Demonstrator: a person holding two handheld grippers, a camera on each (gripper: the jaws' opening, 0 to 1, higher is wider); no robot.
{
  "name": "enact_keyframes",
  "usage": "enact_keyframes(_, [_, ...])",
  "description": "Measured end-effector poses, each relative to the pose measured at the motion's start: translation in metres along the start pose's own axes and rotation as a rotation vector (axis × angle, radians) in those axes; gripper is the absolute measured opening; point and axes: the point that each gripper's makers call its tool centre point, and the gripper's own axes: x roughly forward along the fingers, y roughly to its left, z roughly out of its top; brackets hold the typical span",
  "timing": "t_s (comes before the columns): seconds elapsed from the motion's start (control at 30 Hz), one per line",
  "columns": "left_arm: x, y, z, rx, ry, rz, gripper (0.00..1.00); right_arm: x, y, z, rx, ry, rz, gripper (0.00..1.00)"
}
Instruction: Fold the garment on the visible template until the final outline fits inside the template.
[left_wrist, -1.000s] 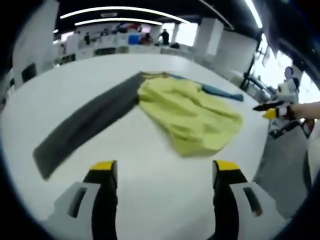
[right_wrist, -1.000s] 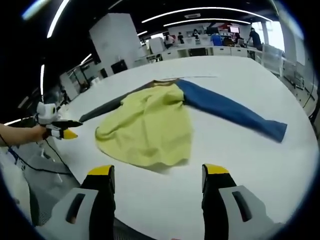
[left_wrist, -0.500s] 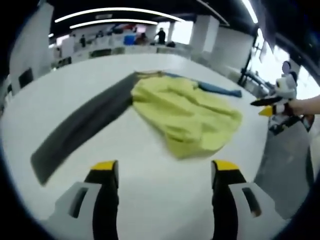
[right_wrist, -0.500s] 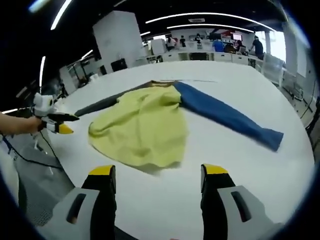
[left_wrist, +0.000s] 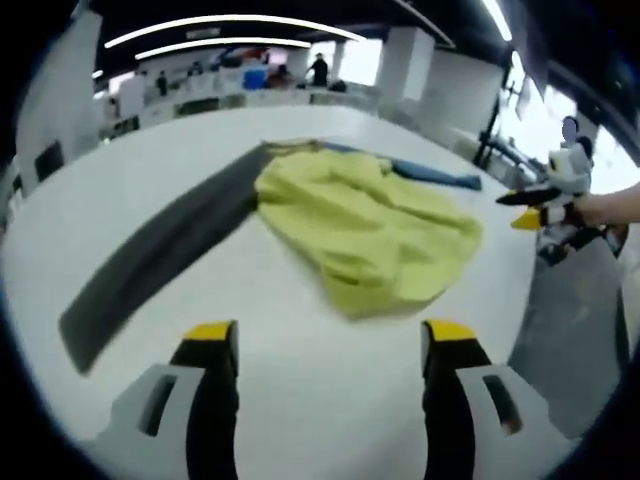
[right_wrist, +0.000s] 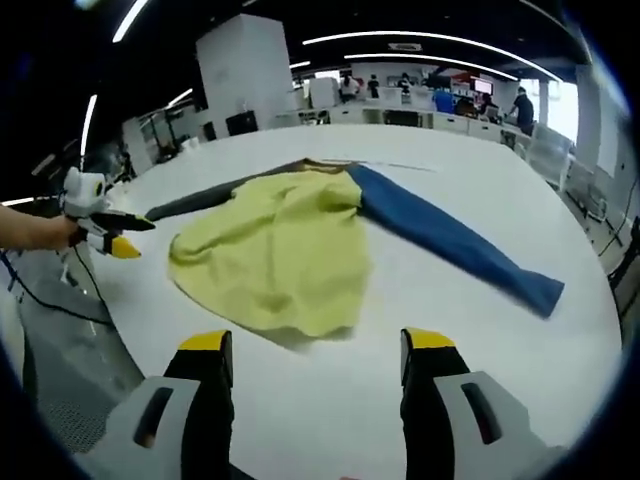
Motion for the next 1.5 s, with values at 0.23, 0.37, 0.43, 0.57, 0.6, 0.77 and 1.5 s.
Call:
enact_keyframes(0.23, [0.009, -0.007, 0.003, 0.017, 0.006, -0.014, 0.7, 0.004, -0.001, 0.001, -0.009, 0.003, 0.004, 0.68])
enact_keyframes(0.37, [0.012, -0.009, 0.002, 0.021, 0.015, -0.023, 0.7, 0.006, -0.004, -0.001, -0.014, 0.01, 0.001, 0.67])
enact_keyframes(0.43, [0.013, -0.009, 0.001, 0.021, 0.018, -0.024, 0.7, 0.008, -0.006, -0.003, -0.027, 0.018, -0.007, 0.67])
enact_keyframes(0.57, [0.015, -0.008, 0.0, 0.022, 0.025, -0.024, 0.7, 0.01, -0.008, -0.005, -0.026, 0.024, -0.008, 0.67])
enact_keyframes(0.6, [0.016, -0.008, 0.0, 0.024, 0.025, -0.025, 0.7, 0.01, -0.008, -0.004, -0.028, 0.024, -0.009, 0.67])
enact_keyframes(0.77, [0.018, -0.01, -0.003, 0.04, 0.04, -0.031, 0.69, 0.014, -0.008, -0.005, -0.039, 0.027, -0.006, 0.66])
enact_keyframes(1.5, [0.032, 0.001, -0.005, 0.101, 0.074, -0.007, 0.66, 0.034, -0.019, -0.006, -0.122, 0.053, -0.032, 0.62])
